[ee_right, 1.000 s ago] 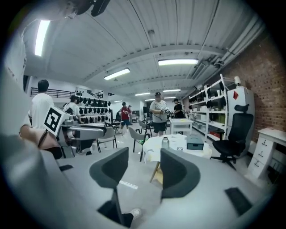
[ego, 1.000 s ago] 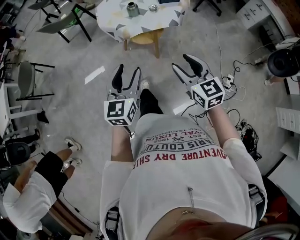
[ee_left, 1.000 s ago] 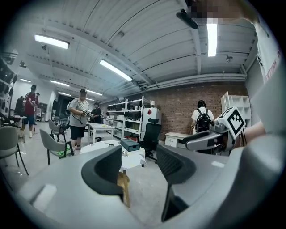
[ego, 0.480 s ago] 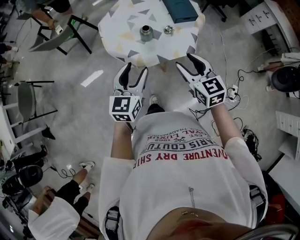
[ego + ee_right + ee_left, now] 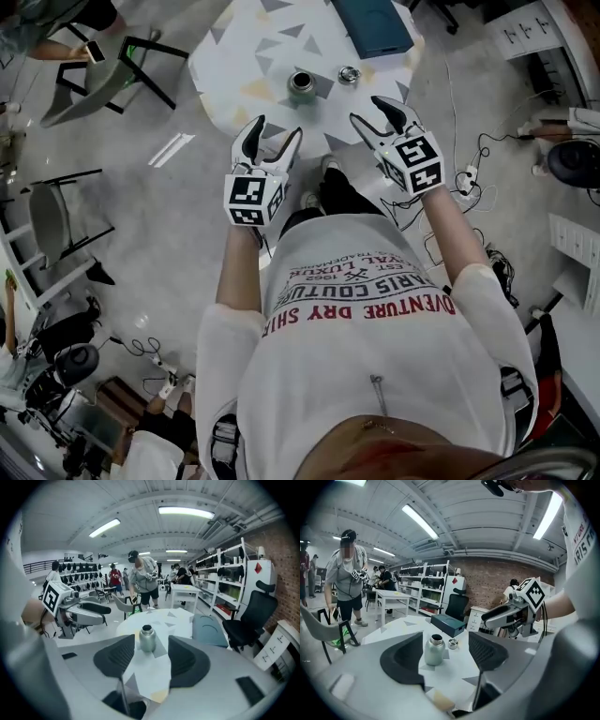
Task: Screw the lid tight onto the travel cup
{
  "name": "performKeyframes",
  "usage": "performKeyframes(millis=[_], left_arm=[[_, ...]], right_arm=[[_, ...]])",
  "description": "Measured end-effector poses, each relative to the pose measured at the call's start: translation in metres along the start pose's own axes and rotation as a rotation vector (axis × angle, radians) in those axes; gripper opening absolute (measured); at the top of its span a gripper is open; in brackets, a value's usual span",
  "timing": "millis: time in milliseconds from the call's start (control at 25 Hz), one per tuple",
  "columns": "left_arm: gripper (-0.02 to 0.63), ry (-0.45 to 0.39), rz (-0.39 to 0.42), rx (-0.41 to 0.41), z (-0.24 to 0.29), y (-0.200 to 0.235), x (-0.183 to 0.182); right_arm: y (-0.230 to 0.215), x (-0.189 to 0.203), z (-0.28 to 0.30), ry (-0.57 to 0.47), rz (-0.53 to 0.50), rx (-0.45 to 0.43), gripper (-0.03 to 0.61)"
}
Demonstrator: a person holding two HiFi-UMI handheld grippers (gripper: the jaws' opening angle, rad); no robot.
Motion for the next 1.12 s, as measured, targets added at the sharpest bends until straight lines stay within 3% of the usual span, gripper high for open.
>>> performKeyframes(millis=[200,400,640,920,1120], left_arm=[[0.311,0.056,-0.034,-0.009,0.041,0.027,0.018],[0.397,0.102,-0.081,-0.025,0.081,0.042,0.037],[0.402,0.11,-0.077,-0.057,0.121,0.063,0.043],[0.402,0.154,-0.012,-0.044,0.146,0.069,0.07],[0.402,0.158,0.057,-0.025,0.158,0.071,0.075]], right_arm=[[-0.031,0.007,0.055,0.109,-0.063,-0.052,0.196],[-0.05,0.024,0.108,0.21,-0.19,-0.148,0.219],[-0.065,0.042,0.158,0.302,-0.314,-0.251,0.239],[-0.067,0.059,0.196,0.362,-0.523,-0.335,0.245],[-0.065,0.066,0.211,0.382,-0.59,-0.368,0.245]])
Point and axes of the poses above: the fingertips, and each gripper's own axes: z forward along the fingers, y to its left, x out of its underside, the point moved 9 cm from there along -z, backward along the fingers, and after that the axes turned 13 degrees about x, right-handed, at the moved point
